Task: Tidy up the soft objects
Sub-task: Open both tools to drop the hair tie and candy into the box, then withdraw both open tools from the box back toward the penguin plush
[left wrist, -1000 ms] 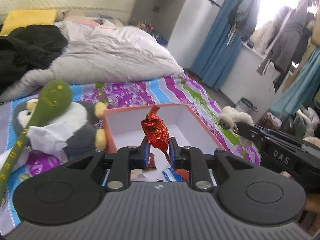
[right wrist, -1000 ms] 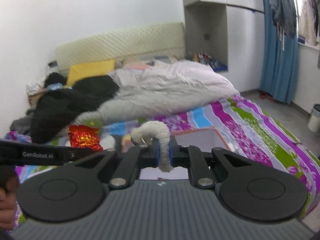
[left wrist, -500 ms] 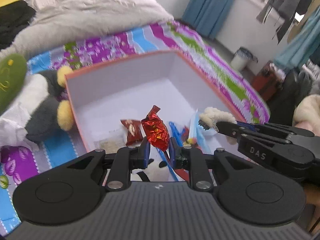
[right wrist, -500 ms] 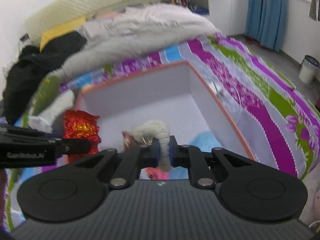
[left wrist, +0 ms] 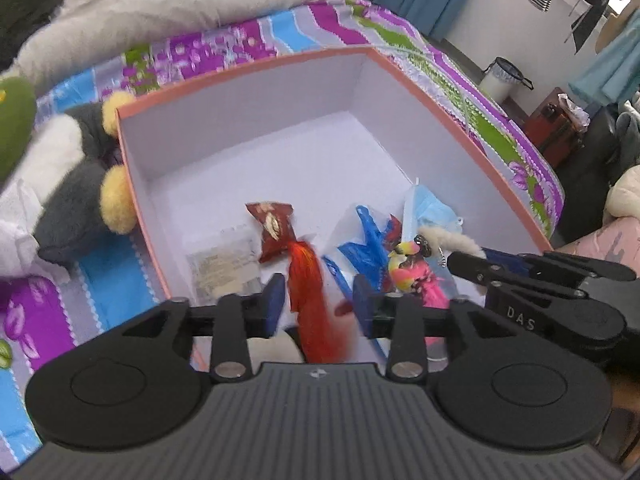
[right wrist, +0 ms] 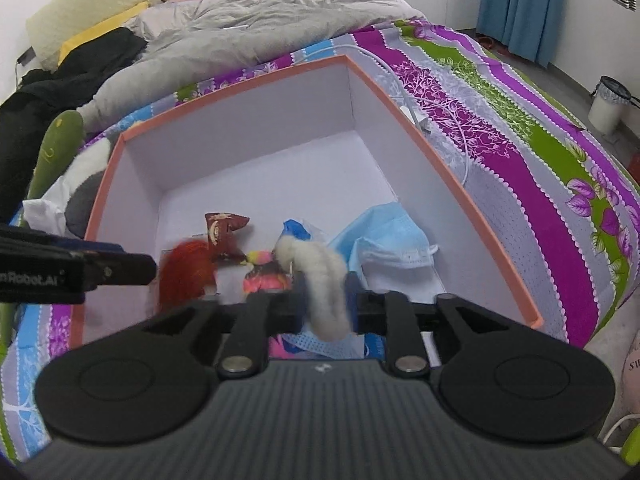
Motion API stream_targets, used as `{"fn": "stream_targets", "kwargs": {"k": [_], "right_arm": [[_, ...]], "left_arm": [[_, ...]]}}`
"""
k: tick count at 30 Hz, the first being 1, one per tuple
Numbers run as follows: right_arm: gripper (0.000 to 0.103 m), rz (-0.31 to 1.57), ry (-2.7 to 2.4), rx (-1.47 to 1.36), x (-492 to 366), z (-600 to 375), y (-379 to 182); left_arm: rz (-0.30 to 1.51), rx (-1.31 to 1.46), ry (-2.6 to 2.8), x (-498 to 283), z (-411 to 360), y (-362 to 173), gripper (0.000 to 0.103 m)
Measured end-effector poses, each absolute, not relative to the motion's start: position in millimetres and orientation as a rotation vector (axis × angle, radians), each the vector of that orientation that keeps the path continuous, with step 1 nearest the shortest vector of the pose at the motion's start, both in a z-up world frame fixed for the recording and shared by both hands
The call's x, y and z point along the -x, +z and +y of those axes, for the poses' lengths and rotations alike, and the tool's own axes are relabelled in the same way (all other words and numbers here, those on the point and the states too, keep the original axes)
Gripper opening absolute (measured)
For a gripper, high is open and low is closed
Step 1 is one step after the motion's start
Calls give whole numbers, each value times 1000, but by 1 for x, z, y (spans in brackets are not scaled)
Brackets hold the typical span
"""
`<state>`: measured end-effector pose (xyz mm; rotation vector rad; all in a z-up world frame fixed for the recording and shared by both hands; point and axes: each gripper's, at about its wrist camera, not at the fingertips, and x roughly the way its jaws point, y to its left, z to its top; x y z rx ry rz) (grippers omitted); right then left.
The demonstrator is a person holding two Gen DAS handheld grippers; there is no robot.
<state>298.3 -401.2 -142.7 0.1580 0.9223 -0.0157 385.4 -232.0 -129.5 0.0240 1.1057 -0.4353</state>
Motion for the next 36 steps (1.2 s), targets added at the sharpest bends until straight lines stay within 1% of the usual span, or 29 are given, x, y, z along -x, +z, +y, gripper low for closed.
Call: {"fn": "stream_targets", "kwargs": {"k": [1,7,12,18,25,36], "right_arm": [[36,922,-17,-154,-297,-402,-142],[36,890,-24,-160,-291,-404,-131],[36,808,-4,-158,-276,-401,-109],[36,692,31,-152,-249,-389,-80],[36,595,63,-137,-220,-370,-62],[36,500,131,-153,-182,-334,-44]], "left_arm": [[1099,-31,-432,-384,-231,-129,45],[1055,-23,-427,-376,-224,-114,45],[990,-16,-435,-364,-212,-91,45],[890,12,-433,-339,-193,-59,45],[793,65,-449,-306,-164,-30,45],[664,73,-401,-245,-120,1,45]]}}
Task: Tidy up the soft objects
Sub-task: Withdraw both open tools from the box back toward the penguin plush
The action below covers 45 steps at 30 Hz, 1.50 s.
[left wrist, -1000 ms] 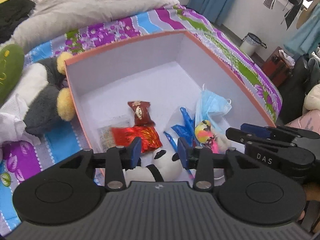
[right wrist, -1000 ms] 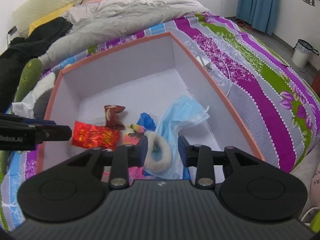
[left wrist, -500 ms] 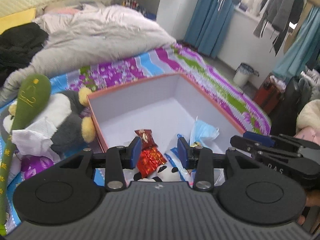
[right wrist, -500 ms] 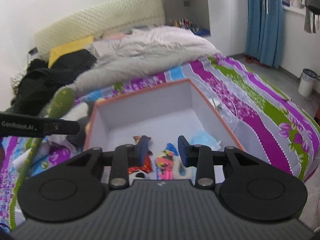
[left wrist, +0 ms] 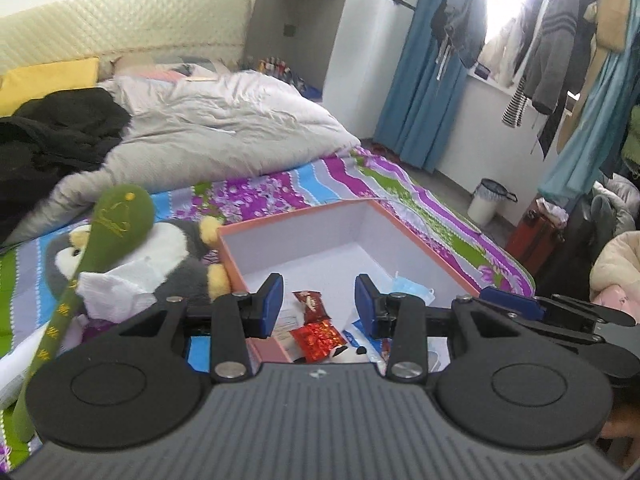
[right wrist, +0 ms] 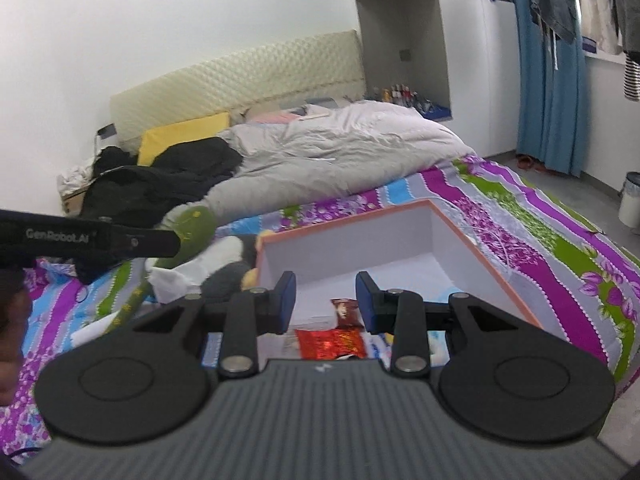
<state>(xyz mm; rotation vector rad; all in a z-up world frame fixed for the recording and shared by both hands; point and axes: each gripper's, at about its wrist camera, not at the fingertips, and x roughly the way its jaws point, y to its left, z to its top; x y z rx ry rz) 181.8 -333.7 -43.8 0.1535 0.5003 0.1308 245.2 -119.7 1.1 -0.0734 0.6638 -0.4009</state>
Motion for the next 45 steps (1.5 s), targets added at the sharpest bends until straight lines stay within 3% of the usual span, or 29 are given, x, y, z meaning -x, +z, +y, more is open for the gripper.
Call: {"fn": "stream_targets", "kwargs": {"k": [36,38,45], "right_arm": [[36,520,352,-75,-109,-230,-72],[36,530,357,-76,-107,-226,-75],[36,578,396,-67,-99,-209,-89]], "left_arm": [[653,167,-200,-118,-7,-34,46],[661,174,-193,-113,-3,-38,51],[711,182,-174,-98,2,-59,51]]}}
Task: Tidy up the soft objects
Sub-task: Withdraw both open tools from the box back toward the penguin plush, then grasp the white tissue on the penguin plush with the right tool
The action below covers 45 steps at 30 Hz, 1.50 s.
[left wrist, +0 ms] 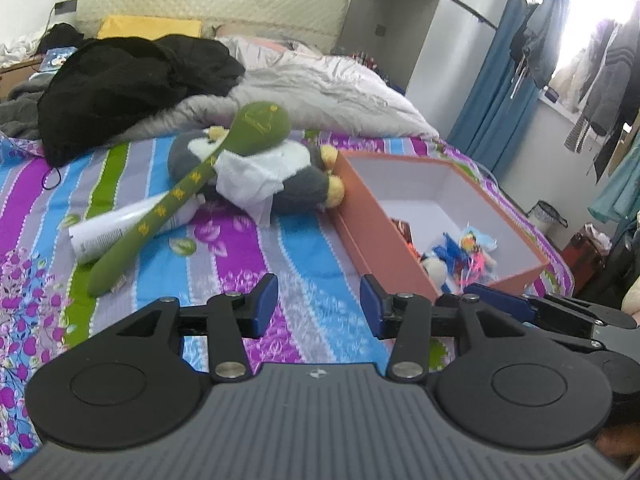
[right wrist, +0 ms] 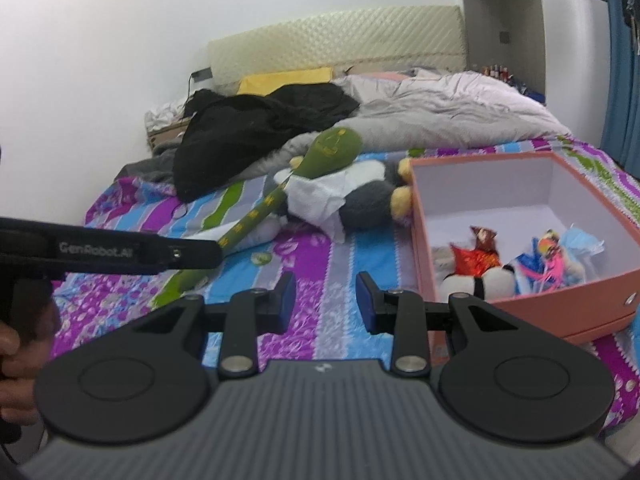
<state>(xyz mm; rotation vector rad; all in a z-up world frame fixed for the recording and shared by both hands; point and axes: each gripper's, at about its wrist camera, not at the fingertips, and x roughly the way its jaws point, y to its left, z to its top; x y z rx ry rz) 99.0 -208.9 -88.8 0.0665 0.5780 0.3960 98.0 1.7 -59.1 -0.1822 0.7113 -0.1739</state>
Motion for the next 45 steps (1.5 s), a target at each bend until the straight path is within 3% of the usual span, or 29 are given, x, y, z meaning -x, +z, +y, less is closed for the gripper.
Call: {"fn": "stream_targets", "kwargs": {"k": [14,35,39,45], "right_arm": [[36,646,387,-83,-114,-200,-120],[36,660,443,-25,-222,-140,-170],[56,658,443,-16,-251,-127,-185],[57,590,419,53,-294,-105,-190]], "left_arm": [[739,170,-118,-108,23,-77,51],[801,251,56,-208,93,-156,51],[795,281,72,-226,106,-170,51],[795,317,77,-248,117,-187,51]]}}
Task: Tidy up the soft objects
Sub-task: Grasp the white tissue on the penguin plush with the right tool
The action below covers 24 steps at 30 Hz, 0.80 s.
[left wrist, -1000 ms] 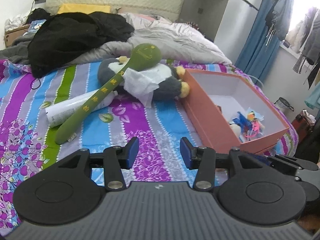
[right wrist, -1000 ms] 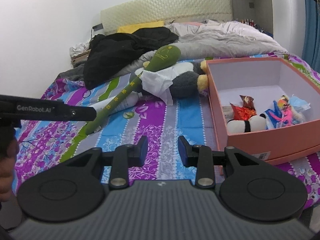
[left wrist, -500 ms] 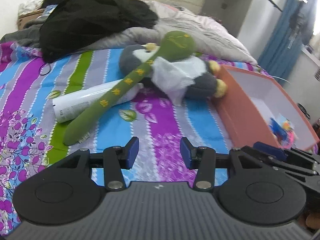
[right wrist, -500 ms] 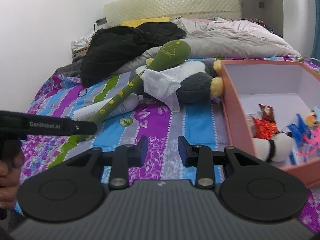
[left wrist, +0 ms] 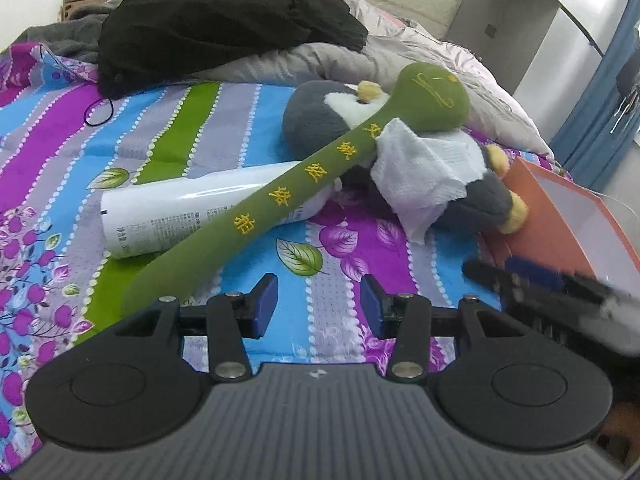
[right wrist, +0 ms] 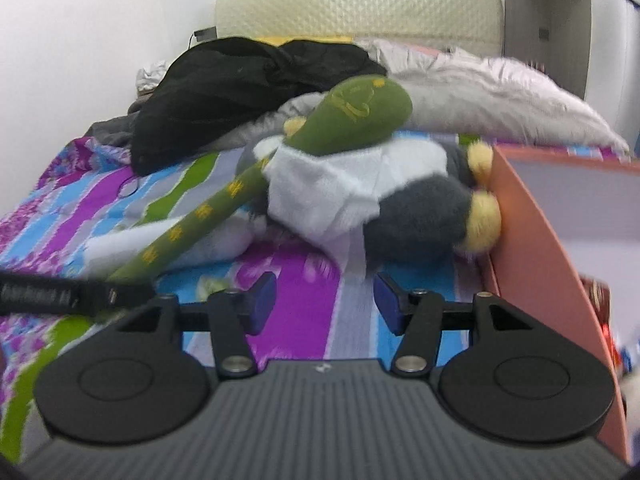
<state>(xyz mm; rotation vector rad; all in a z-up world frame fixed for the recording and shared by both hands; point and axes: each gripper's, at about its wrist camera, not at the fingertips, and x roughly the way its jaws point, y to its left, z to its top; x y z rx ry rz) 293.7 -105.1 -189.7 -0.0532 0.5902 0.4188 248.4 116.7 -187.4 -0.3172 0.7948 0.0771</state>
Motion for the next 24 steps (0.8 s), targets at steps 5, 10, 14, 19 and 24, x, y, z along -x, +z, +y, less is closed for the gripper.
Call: {"fn": "stream_targets", "kwargs": {"k": [5,10,14,19,24], "right_arm": [[57,590,407,38,-330,-93,-198],[56,634,399,2,-356,-83,-216],[56,661,392,-35,-371,-76,-228],[56,717,388,-139,-394,-75,-237],[48,762,381,-229,-408,-77,-245]], "left_arm": [[815,330,70,-263,119,-201,51],[827,333,69,-274,120,-211,51],[838,340,77,-279,124,-220,51],[846,356,97,-278,125,-229,51],[854,362,117,-276,127,-236,51]]}}
